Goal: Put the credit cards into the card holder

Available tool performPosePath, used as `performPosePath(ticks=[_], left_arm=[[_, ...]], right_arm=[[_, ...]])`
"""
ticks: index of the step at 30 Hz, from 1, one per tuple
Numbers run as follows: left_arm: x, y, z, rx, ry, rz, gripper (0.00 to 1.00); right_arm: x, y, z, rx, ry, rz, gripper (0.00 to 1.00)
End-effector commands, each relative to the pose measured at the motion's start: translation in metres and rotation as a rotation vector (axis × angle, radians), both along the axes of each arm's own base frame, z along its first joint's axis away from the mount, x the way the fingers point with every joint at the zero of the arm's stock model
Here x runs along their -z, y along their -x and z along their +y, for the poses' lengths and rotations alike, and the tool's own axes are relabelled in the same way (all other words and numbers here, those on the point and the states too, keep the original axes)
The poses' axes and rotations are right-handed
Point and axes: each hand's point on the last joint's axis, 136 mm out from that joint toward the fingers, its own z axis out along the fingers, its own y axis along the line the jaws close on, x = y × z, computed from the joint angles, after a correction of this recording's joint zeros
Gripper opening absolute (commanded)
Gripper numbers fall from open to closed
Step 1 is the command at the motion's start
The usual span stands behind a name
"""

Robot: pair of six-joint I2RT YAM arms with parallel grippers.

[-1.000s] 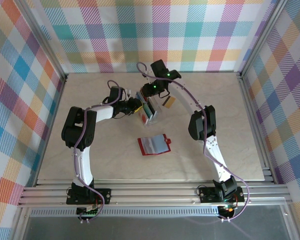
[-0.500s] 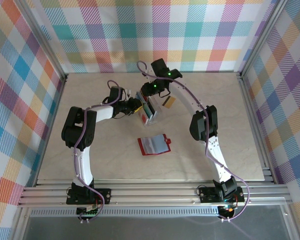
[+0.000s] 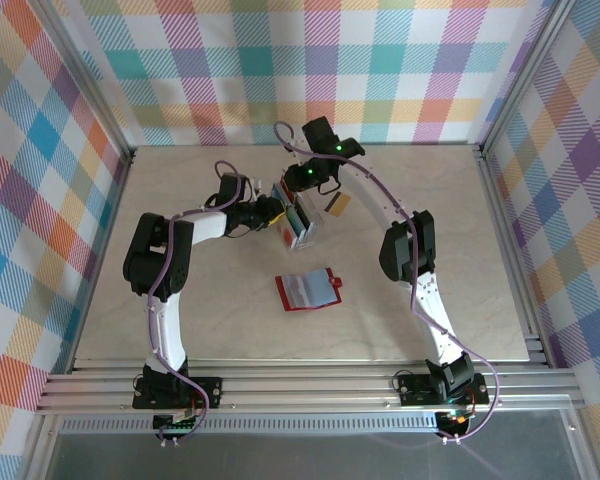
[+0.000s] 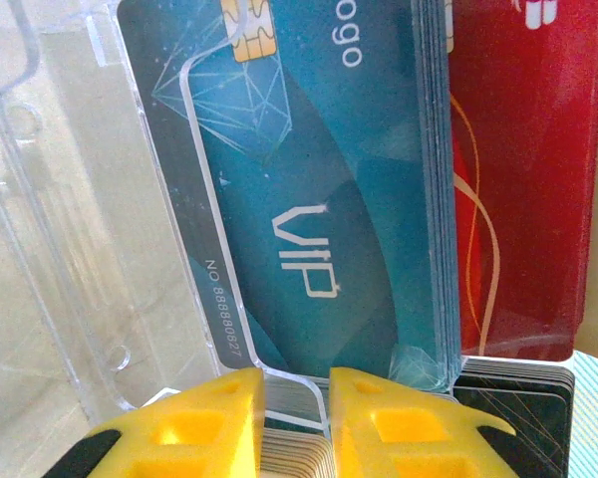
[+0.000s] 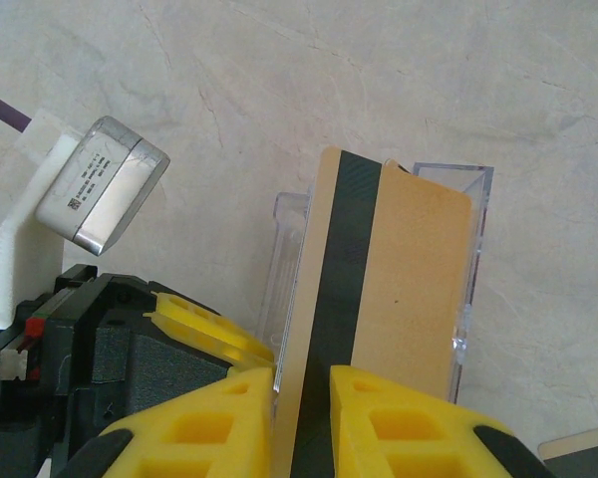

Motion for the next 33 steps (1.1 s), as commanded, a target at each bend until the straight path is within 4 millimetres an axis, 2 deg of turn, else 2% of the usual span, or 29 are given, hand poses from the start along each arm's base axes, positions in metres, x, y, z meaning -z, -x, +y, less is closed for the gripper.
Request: performPosePath(ticks=[1,15,25,33], left_arm=[[0.009,-0.005,0.005,-0.014,-0.013,0.018,0.24],[0.006,-0.005,0.005,-0.014,-0.011,0.015,0.24],[0.002,-0.004,0.006,-0.011,-0.003,0.016,0.24],[-0.028,0.005,0.012,-0.016,0.018,-0.021,0.26]], right_arm=[[-0.018,0.012,0.008,-0.031,-0.031,-0.003,0.2],[-0.026,0.002,-0.002,0.025,0.014,-0.066,0.09],[-0.04,-0.005,-0.008,0.071,0.021,-0.113,0.02],[-0.056,-0.009,-0.014,0.108,0.018,-0.155,0.0]])
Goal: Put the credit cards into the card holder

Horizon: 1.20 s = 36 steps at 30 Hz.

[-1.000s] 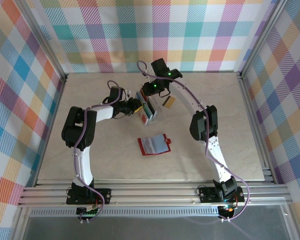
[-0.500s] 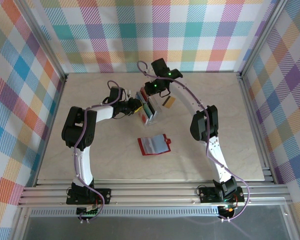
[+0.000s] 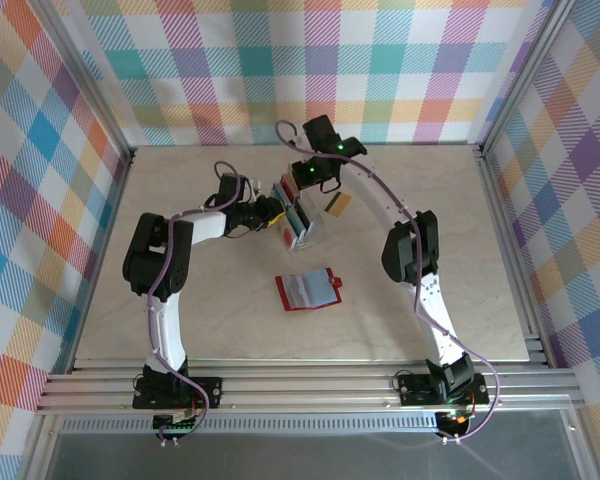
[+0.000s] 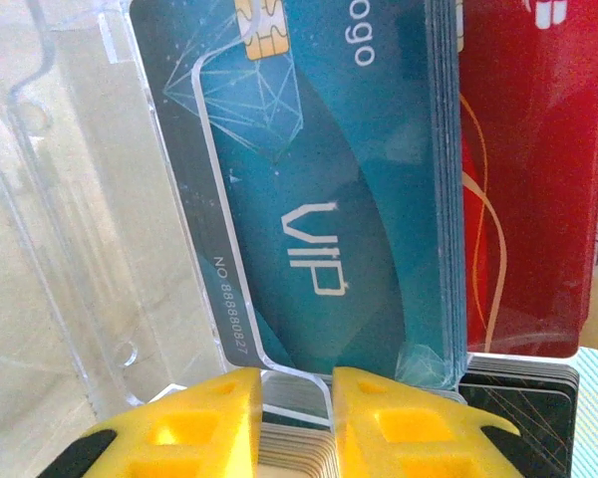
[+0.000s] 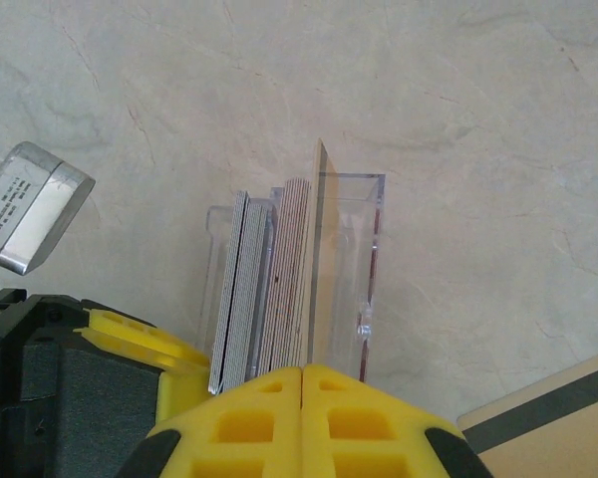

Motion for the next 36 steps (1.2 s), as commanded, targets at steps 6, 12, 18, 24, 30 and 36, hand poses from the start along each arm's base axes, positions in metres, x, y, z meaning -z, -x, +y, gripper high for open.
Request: performPosePath(ticks=[6,12,18,24,30,36], left_arm=[[-0.046,0.011,0.013,-0.015,0.024,-0.049,0.29],[-0.069,0.023,0.019,-0.028,0.02,-0.086,0.33],[-0.088,0.062,0.013,0.001,-0.074,-0.151,0.37],[-0.084,0.123,-0.016,0.069,-0.263,-0.236,0.39],[-0.065,0.175,-0.034,0.136,-0.482,-0.308,0.4],[-0.013,0.199,-0.042,0.219,-0.625,-0.27,0.34]], right_arm=[[-0.06,0.003,0.003,0.025,-0.071,-0.108,0.0],[-0.078,0.006,-0.006,0.066,-0.074,-0.153,0.0],[-0.118,0.023,-0.024,0.165,-0.087,-0.278,0.0],[-0.118,0.076,-0.038,0.195,-0.161,-0.27,0.0],[-0.066,0.144,-0.057,0.194,-0.237,-0.182,0.0],[-0.019,0.207,-0.069,0.156,-0.316,-0.092,0.0]])
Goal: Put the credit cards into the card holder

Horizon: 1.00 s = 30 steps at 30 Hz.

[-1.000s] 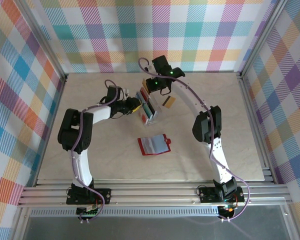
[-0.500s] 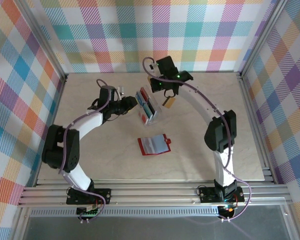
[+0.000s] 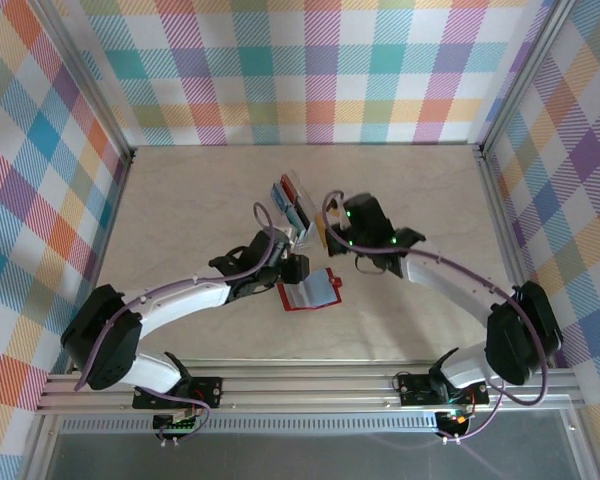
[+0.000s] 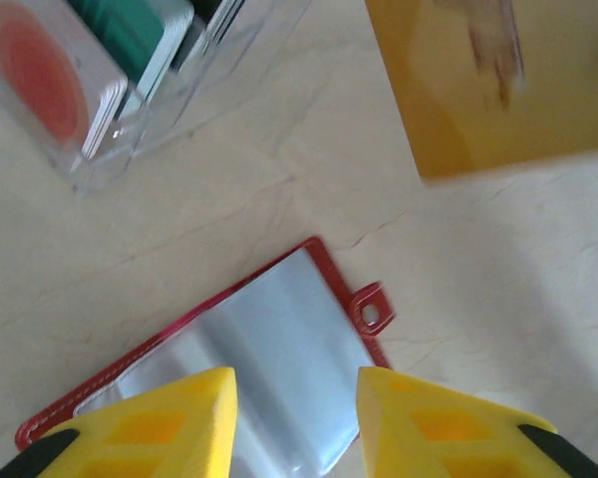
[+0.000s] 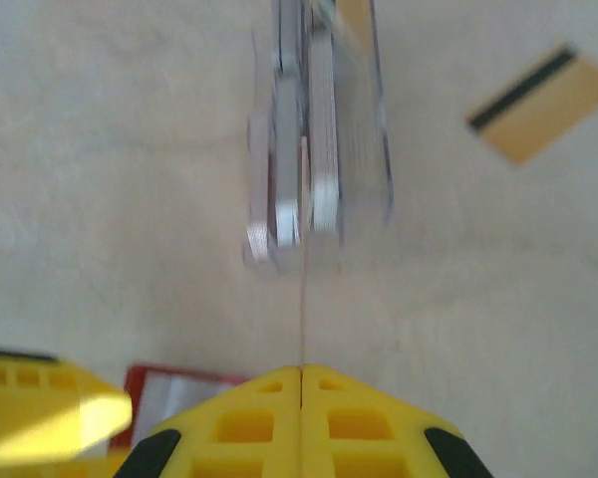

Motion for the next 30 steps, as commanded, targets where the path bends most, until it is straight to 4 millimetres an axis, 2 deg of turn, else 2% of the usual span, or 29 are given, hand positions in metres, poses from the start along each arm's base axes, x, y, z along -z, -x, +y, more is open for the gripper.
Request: performPosePath(ticks=[1,6,13,16,19,26,30], left_arm=[[0.037,0.002,0.018,-0.028,-0.156,0.0,0.32],[0.058,0.011,0.031,-0.039,-0.198,0.01,0.29],[0.079,0.019,0.05,-0.055,-0.262,0.012,0.3],[0.087,0.019,0.053,-0.057,-0.281,0.02,0.3],[0.095,0.019,0.055,-0.06,-0.31,0.026,0.29],[0.1,0.02,0.065,-0.078,-0.344,0.016,0.29],[0.101,0.021,0.069,-0.08,-0.351,0.007,0.29]], right_arm=[[-0.018,0.022,0.016,-0.043,-0.152,-0.038,0.0],[0.016,0.058,0.013,-0.077,-0.152,0.04,0.0],[0.058,0.076,0.013,-0.06,-0.182,0.185,0.0],[0.068,0.082,0.017,-0.076,-0.201,0.221,0.0],[0.07,0.089,0.023,-0.109,-0.236,0.259,0.0],[0.081,0.1,0.029,-0.126,-0.269,0.342,0.0],[0.101,0.101,0.028,-0.099,-0.243,0.405,0.0]])
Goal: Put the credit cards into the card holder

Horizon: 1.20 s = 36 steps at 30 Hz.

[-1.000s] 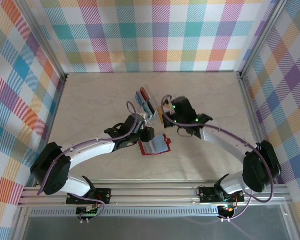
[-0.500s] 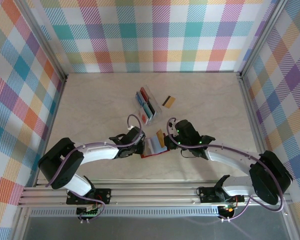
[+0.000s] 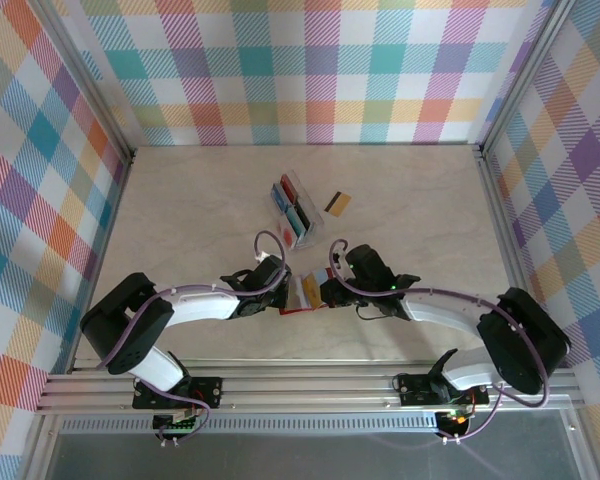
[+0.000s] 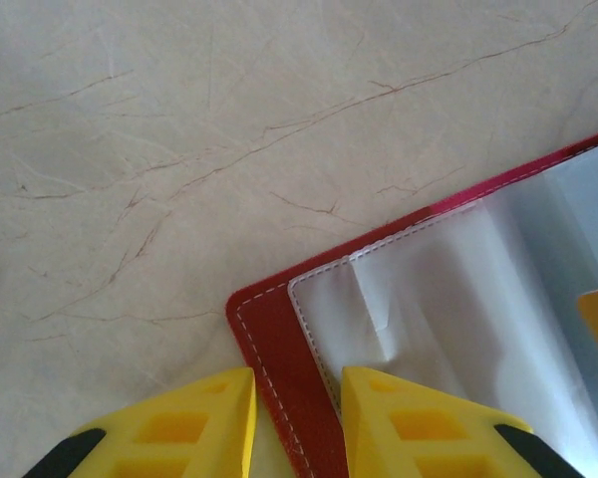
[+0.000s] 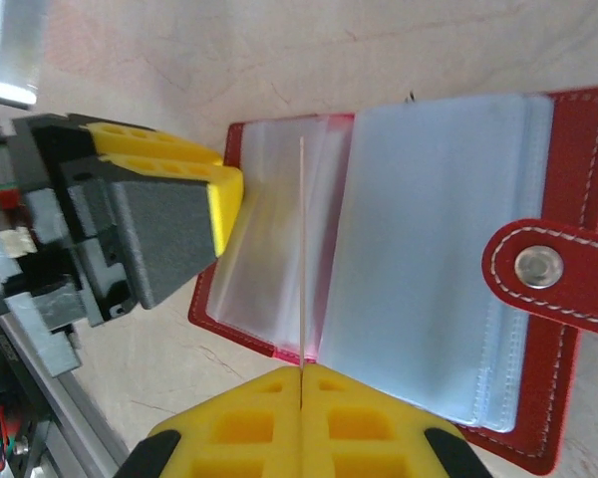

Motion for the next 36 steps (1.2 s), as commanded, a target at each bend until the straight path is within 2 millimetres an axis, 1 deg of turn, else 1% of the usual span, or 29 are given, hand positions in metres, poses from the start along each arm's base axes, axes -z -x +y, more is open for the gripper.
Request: performPosePath(ticks=[1,8,11,14,16,24,31,36], left_arm=[[0.009,0.005,0.014,0.003,-0.072,-0.012,0.29],[0.01,0.006,0.014,0.008,-0.071,-0.016,0.29],[0.012,0.007,0.016,0.006,-0.072,-0.015,0.29],[0.013,0.007,0.017,0.003,-0.076,-0.017,0.29],[0.013,0.008,0.018,0.004,-0.074,-0.015,0.29],[0.014,0.009,0.02,-0.001,-0.078,-0.015,0.28],[0.01,0.009,0.023,-0.006,-0.082,-0.027,0.28],[0.01,0.008,0.026,-0.018,-0.097,-0.031,0.29]], right_arm=[[0.013,0.005,0.003,-0.001,-0.017,0.071,0.0],[0.022,0.007,0.004,0.005,-0.017,0.11,0.0],[0.024,0.007,0.001,0.013,-0.004,0.118,0.0],[0.024,0.007,-0.003,0.025,-0.007,0.115,0.0],[0.025,0.008,-0.002,0.019,-0.013,0.121,0.0],[0.029,0.011,0.013,-0.047,-0.13,0.195,0.0],[0.035,0.01,0.007,-0.037,-0.154,0.226,0.0],[0.036,0.017,0.007,-0.056,-0.177,0.248,0.0]])
